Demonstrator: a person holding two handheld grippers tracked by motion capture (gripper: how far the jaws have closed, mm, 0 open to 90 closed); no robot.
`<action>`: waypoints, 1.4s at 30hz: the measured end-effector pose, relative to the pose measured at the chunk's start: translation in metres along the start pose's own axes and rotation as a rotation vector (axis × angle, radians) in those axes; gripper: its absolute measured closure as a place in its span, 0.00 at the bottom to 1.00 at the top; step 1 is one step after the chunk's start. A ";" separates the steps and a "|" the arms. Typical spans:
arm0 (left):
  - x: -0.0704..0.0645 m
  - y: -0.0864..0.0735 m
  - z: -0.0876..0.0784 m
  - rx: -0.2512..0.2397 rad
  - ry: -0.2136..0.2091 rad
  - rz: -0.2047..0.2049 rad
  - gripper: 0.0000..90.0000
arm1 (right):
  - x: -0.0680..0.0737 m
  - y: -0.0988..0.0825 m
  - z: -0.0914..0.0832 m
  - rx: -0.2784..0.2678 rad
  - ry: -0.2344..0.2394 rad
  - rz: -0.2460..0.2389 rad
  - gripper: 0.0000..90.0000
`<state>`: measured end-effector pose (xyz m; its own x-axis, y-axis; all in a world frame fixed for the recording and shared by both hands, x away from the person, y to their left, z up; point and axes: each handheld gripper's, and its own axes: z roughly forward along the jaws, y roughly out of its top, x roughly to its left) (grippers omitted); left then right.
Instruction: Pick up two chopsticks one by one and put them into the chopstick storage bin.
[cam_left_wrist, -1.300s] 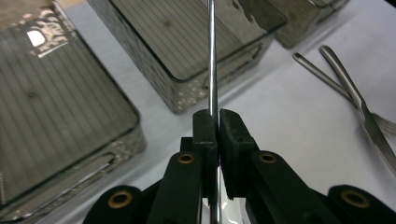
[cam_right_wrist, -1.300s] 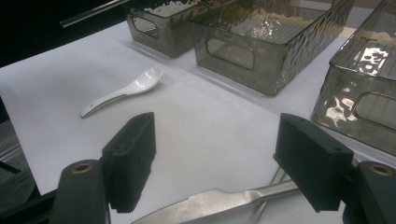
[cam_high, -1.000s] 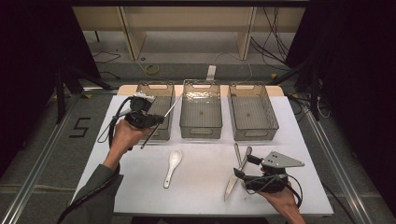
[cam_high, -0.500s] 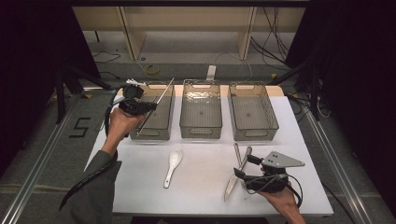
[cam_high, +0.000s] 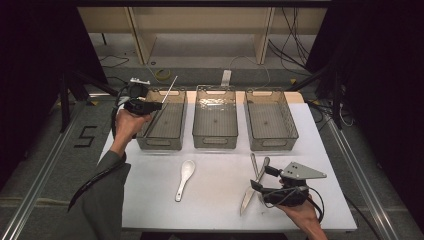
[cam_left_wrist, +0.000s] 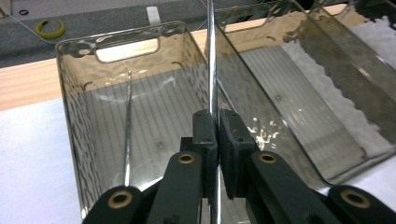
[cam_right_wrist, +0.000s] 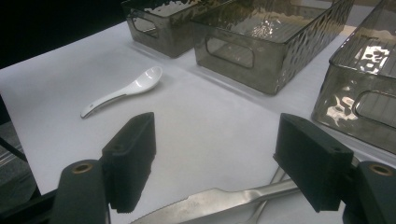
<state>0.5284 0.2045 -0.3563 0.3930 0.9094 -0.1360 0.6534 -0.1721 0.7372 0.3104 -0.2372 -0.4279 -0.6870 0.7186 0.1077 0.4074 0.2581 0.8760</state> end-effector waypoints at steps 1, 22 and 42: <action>0.002 0.000 0.002 -0.004 0.002 -0.004 0.95 | 0.000 0.000 0.000 0.000 0.001 -0.001 0.33; 0.022 -0.001 0.038 -0.011 0.055 -0.032 0.95 | 0.000 0.000 0.001 0.000 0.010 -0.005 0.33; 0.019 -0.016 0.061 0.036 0.089 0.019 0.95 | 0.001 -0.001 0.001 0.002 0.013 -0.004 0.33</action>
<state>0.5647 0.2017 -0.4115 0.3470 0.9358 -0.0617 0.6699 -0.2013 0.7146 0.3100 -0.2365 -0.4289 -0.6963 0.7093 0.1102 0.4055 0.2620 0.8757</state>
